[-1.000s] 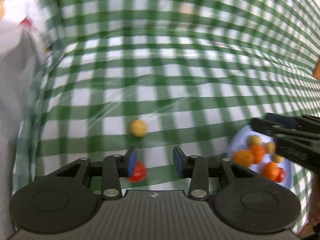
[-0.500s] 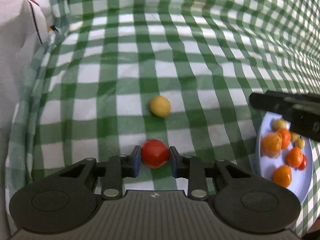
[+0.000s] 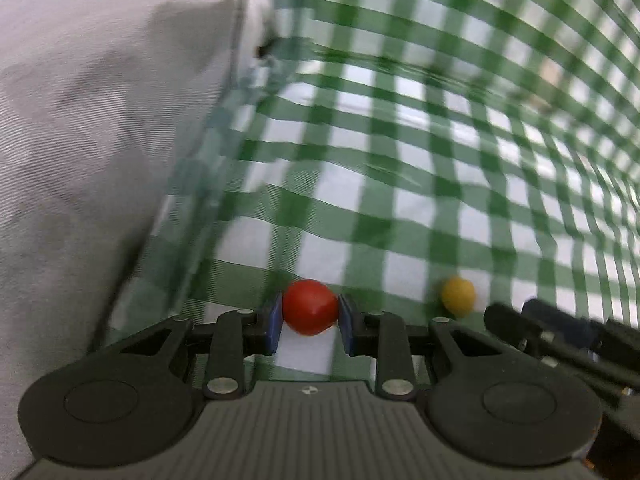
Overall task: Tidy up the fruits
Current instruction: 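Grasp the red tomato with the left tool while the right tool grasps the last yellow fruit, then carry the red tomato in the left tool while the right tool carries the yellow fruit to the plate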
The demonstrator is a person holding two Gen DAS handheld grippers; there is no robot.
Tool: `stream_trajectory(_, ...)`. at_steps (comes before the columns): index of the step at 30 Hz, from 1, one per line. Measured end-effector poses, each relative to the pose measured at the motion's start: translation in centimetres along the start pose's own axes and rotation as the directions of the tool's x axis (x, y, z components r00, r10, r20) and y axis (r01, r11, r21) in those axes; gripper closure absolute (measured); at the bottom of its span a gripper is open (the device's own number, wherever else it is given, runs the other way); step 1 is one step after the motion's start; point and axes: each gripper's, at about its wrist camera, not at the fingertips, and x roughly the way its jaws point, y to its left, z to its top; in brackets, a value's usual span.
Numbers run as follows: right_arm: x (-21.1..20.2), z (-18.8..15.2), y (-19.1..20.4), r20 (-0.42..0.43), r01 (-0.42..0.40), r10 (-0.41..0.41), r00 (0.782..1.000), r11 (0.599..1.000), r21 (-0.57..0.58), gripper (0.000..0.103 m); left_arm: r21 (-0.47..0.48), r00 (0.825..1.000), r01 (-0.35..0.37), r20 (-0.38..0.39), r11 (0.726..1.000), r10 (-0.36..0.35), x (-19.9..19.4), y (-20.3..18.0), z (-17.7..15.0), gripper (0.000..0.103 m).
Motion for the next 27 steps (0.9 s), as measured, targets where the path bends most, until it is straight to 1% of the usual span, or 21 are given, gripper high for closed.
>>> stream_trajectory(1,0.4,0.0,0.1,-0.002,-0.001,0.001,1.0,1.0,-0.001,0.065,-0.019,1.0,0.0,0.0,1.0,0.0,0.0,0.4,0.2,0.071)
stream_trajectory(3,1.2,0.1,0.3,-0.001,0.006,-0.006,1.0,1.0,-0.007,0.065,-0.037,1.0,0.009,0.002,0.999,-0.009,-0.7,0.0,0.0,0.071)
stream_trajectory(8,3.1,-0.2,0.9,-0.035,0.015,-0.017,0.999,0.999,-0.042,0.065,-0.027,0.999,0.041,-0.006,0.999,-0.042,-1.0,-0.2,0.1,0.071)
stream_trajectory(12,3.8,-0.2,1.7,-0.039,0.012,-0.015,0.999,0.997,-0.077,0.065,-0.024,0.999,0.051,-0.012,0.998,-0.051,-0.8,0.2,0.4,0.071)
stream_trajectory(15,4.3,-0.5,2.2,-0.048,0.02,-0.025,0.999,0.993,-0.116,0.065,-0.022,0.998,0.055,-0.013,0.998,-0.055,-1.0,-0.3,-0.1,0.071)
stream_trajectory(17,4.5,-0.6,2.3,-0.043,0.026,-0.032,0.999,0.99,-0.136,0.07,-0.022,0.998,0.057,-0.016,0.998,-0.057,-1.0,-0.4,-0.3,0.071)
stream_trajectory(18,4.5,-0.6,2.4,-0.04,0.03,-0.036,0.999,0.989,-0.146,0.077,-0.023,0.998,0.057,-0.017,0.998,-0.057,-1.0,-0.4,-0.4,0.071)
stream_trajectory(20,4.4,-0.5,2.3,-0.033,0.023,-0.028,0.999,0.989,-0.143,0.077,-0.022,0.998,0.057,-0.016,0.998,-0.057,-1.2,-0.3,-0.6,0.071)
stream_trajectory(25,3.4,0.1,1.9,-0.008,0.048,-0.049,0.999,0.991,-0.122,0.077,-0.021,0.997,0.069,-0.024,0.997,-0.07,-1.1,-0.8,-0.6,0.071)
stream_trajectory(27,3.2,0.2,1.7,-0.011,0.055,-0.057,0.998,0.992,-0.116,0.077,-0.019,0.997,0.074,-0.027,0.997,-0.074,-0.9,-1.0,-0.5,0.071)
